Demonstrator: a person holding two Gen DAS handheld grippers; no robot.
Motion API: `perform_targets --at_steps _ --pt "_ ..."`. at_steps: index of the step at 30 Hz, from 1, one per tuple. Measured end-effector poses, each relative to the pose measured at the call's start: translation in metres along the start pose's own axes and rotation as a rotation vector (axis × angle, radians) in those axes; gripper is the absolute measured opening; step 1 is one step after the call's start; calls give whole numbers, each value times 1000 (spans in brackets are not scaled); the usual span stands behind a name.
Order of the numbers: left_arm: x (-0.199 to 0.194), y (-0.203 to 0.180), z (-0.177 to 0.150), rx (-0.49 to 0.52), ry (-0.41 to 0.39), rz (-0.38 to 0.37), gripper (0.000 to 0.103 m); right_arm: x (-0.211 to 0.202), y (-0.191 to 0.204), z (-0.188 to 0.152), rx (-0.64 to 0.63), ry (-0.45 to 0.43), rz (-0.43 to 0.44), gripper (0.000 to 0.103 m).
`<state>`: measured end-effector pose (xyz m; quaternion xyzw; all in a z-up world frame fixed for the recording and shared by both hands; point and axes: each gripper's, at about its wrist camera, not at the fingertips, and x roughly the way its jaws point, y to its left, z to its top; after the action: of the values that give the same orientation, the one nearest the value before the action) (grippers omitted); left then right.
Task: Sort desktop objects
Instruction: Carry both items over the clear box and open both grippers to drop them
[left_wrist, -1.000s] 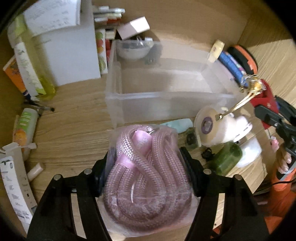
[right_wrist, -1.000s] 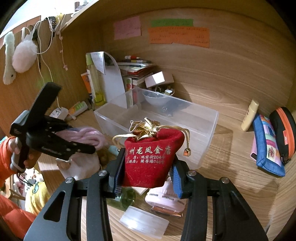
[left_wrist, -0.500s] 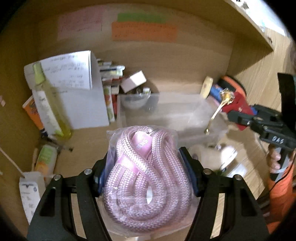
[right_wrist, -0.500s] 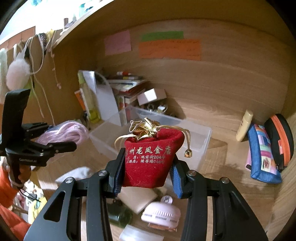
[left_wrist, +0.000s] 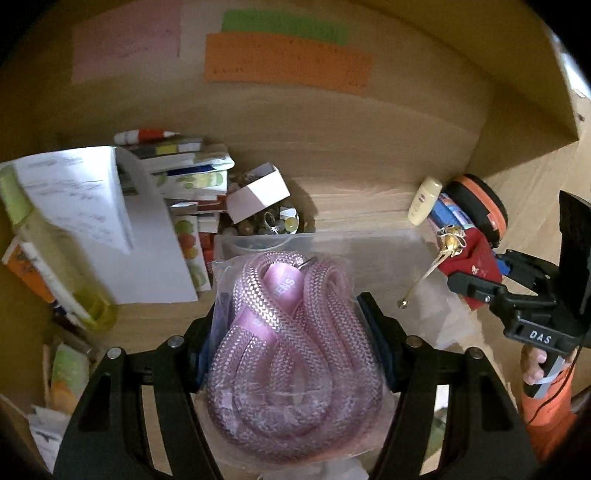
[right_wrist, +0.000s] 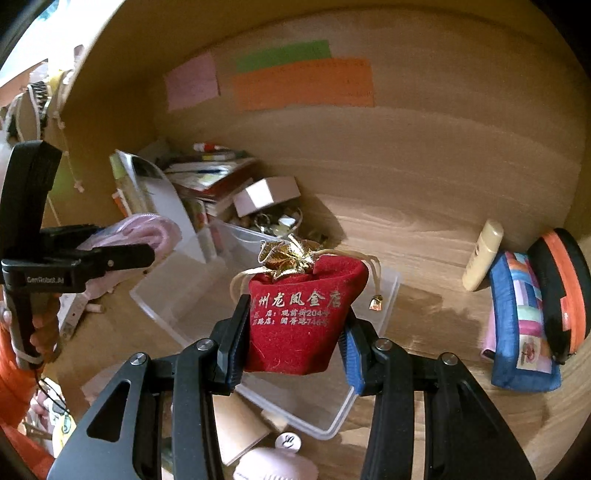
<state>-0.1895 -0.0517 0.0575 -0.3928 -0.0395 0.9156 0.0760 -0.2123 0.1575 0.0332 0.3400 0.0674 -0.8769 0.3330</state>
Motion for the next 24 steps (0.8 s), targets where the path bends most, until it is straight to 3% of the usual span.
perform_targets --at_steps 9,24 --pt "50 -10 7 54 90 6 67 40 -4 4 -63 106 -12 39" --pt "96 -22 0 151 204 52 67 84 4 -4 -191 281 -35 39"
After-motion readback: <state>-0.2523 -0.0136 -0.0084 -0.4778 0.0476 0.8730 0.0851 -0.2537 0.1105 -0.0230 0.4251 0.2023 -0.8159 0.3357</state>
